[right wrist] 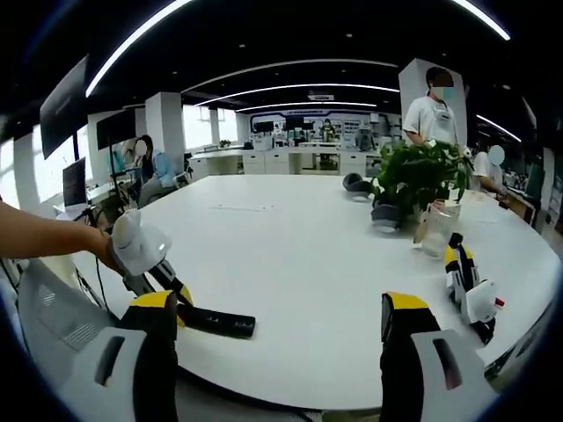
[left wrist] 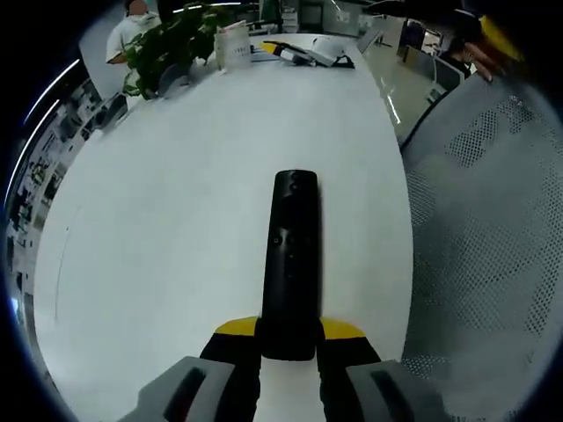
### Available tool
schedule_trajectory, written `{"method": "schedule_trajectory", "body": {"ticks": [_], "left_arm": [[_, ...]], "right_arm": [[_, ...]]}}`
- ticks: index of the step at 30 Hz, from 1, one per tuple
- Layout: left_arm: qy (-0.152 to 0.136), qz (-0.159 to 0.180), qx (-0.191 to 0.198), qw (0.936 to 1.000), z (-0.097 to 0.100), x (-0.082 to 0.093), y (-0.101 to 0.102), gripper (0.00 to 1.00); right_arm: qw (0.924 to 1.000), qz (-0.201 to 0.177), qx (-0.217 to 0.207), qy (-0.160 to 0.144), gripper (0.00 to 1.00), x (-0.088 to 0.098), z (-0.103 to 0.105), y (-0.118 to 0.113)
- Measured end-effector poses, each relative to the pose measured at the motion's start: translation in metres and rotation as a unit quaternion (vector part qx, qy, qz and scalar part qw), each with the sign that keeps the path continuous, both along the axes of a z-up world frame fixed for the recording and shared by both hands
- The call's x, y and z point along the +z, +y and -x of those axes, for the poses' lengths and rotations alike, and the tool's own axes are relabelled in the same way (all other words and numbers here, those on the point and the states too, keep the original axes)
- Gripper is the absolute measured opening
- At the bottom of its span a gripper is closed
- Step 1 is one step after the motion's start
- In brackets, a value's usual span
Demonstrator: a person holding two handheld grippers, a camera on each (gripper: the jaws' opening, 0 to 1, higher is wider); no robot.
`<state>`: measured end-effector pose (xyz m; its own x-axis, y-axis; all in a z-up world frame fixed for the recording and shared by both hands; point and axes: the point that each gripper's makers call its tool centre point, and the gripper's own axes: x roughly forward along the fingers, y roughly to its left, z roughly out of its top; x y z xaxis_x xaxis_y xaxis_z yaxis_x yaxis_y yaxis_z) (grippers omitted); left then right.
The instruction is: Press the specified remote control buttons in sequence, fully releasing each button before pressing the next.
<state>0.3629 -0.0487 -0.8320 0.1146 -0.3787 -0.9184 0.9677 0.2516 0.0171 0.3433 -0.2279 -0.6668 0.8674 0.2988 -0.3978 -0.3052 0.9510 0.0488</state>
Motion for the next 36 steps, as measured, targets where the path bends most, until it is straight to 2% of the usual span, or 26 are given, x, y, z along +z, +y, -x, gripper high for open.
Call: {"method": "schedule_trajectory", "body": {"ticks": [12,18,20,22,26,29,32,35,36], "left_arm": [[-0.003,0.016,0.011,0.9998,0.016,0.000,-0.002,0.24],[-0.011,0.037,0.023,0.9990,0.023,0.002,-0.004,0.24],[-0.012,0.042,0.024,0.9987,0.022,0.001,-0.003,0.24],[-0.011,0.045,0.023,0.9987,0.022,0.001,-0.004,0.24],[-0.013,0.049,0.023,0.9985,0.022,0.001,-0.004,0.24],[-0.014,0.055,0.022,0.9981,0.022,0.001,-0.004,0.24],[-0.015,0.058,0.020,0.9980,0.022,0.001,-0.004,0.24],[-0.014,0.059,0.018,0.9980,0.022,0.001,-0.004,0.24],[-0.014,0.061,0.017,0.9979,0.022,0.001,-0.004,0.24]], "right_arm": [[0.9999,0.003,0.008,0.006,0.94,-0.002,0.001,0.002],[0.9994,-0.003,0.027,0.021,0.84,-0.003,0.004,0.008],[0.9985,0.002,0.041,0.035,0.78,-0.006,0.005,0.011],[0.9982,0.001,0.050,0.033,0.72,0.000,0.004,0.014],[0.9955,0.011,0.077,0.053,0.59,0.004,0.004,0.024],[0.9927,0.042,0.097,0.057,0.45,0.006,0.001,0.030],[0.9895,0.058,0.113,0.070,0.30,0.005,-0.002,0.037],[0.9842,0.081,0.132,0.086,0.18,0.002,-0.007,0.041],[0.9809,0.095,0.135,0.102,0.14,-0.003,-0.009,0.039]]}}
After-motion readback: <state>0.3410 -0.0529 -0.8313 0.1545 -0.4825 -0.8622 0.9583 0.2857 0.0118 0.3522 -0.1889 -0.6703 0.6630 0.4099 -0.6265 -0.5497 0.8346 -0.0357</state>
